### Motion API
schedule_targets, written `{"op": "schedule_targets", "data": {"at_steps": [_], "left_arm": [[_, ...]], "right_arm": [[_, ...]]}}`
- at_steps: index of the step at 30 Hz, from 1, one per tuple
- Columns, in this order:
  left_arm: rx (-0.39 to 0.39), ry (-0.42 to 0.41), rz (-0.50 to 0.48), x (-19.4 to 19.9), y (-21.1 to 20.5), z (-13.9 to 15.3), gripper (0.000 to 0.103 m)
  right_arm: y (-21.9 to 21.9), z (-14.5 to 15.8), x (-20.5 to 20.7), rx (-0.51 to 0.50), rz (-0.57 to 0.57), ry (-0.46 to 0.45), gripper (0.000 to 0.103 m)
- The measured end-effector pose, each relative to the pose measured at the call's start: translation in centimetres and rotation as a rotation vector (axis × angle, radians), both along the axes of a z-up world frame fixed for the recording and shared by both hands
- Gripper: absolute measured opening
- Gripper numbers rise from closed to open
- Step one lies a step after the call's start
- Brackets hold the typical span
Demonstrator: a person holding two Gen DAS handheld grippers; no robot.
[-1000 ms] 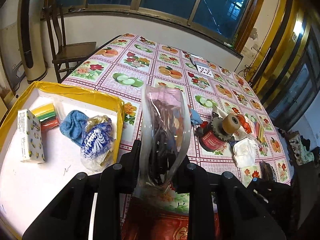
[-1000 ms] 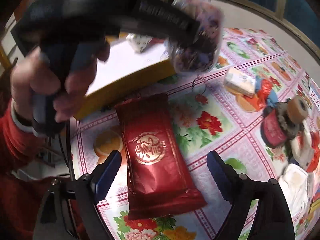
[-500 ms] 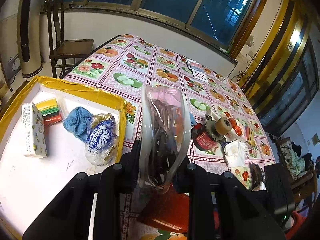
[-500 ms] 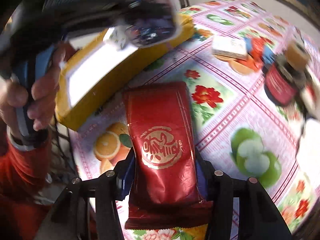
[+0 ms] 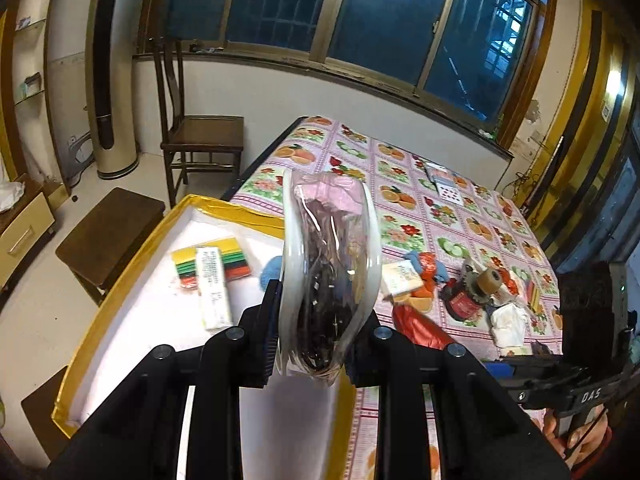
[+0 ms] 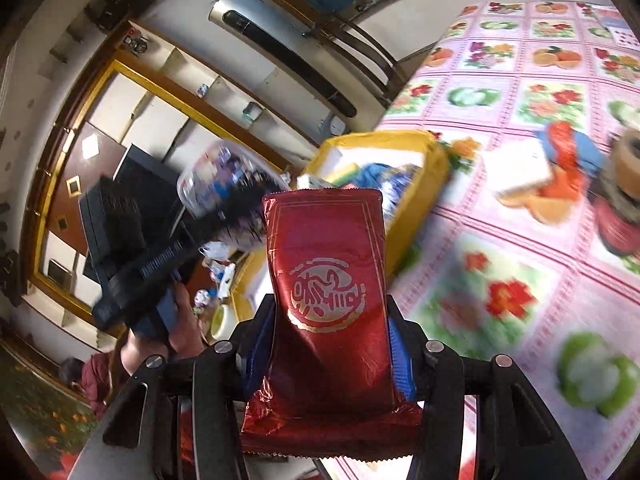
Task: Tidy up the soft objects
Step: 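Lower pouch and red packet into the box and open both grippers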
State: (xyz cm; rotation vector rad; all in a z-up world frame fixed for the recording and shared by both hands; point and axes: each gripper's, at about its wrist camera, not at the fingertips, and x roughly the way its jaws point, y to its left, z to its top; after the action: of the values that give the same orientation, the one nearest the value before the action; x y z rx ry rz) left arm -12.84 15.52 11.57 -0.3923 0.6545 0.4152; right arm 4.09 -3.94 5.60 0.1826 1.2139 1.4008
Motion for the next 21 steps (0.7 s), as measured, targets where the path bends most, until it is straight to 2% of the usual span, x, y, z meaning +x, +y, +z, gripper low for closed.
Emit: {"op": "schedule_targets", "data": {"at_steps": [7, 13, 15, 16, 17, 21], "left_arm": [[0.046, 0.062, 0.124, -1.3, 3.6, -2.5, 0.024], [0.069, 0.088, 0.219, -1.7, 6.5, -5.0, 0.024], [0.059, 0.099, 0.222, -1.7, 7.2, -6.0, 0.028], [0.054, 0.096, 0.216, -1.6, 7.3, -6.3, 0.04], [0.05, 0.092, 0.211, -1.6, 7.4, -6.6, 0.055], [0.062, 0.092, 0.226, -2.2, 7.3, -6.6, 0.069]], "right_arm": [[9.5, -0.6, -1.2, -0.049, -0.04, -0.008, 0.051], [13.9, -1.7, -3.5, -0.171, -0.11, -0.163, 0.051], [15.1, -2.7, -3.8, -0.194, -0.109, -0.173, 0.054], [15.3, -3.1, -4.0, -0.2, -0.108, -0.177, 0.054], [15.4, -3.3, -4.2, -0.201, -0.106, -0.184, 0.055], [14.6, -2.7, -4.2, -0.163, -0.107, -0.153, 0.063]]}}
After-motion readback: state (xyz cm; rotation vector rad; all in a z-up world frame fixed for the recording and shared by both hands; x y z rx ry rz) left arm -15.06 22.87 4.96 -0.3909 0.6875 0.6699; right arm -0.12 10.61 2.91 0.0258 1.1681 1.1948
